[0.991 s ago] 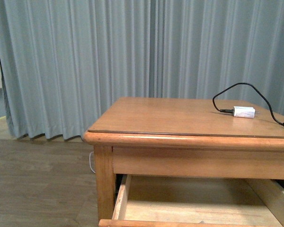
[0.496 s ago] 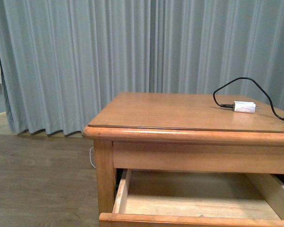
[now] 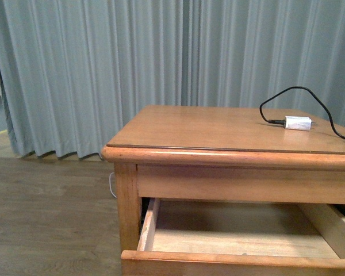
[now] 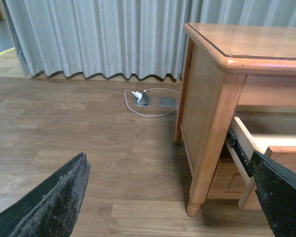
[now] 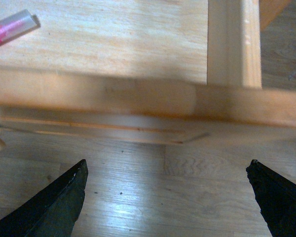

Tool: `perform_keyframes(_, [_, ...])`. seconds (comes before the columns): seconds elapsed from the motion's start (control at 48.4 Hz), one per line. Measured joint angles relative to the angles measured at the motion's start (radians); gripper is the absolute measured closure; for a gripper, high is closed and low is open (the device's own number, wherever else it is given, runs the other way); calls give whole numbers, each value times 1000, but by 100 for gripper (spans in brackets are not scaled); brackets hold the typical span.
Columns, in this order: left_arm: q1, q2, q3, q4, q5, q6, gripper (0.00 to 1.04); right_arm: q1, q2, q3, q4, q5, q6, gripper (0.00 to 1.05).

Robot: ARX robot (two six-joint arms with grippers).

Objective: Place pink marker in drawer with both arms

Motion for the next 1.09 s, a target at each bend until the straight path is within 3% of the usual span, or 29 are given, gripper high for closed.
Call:
perform_keyframes(0.248, [0,0,0,0,0,0,6,32,186,111,94,30,42,8])
perform_keyframes(0.558, [0,0,0,0,0,0,6,79,396,246,336,50,110,8])
perform_keyframes(0.929, [0,0,0,0,0,0,6,92,514,219,719,80,140,8])
perform_keyframes(1.095, [0,0,0,0,0,0,6,92,524,205,755,76,140,8])
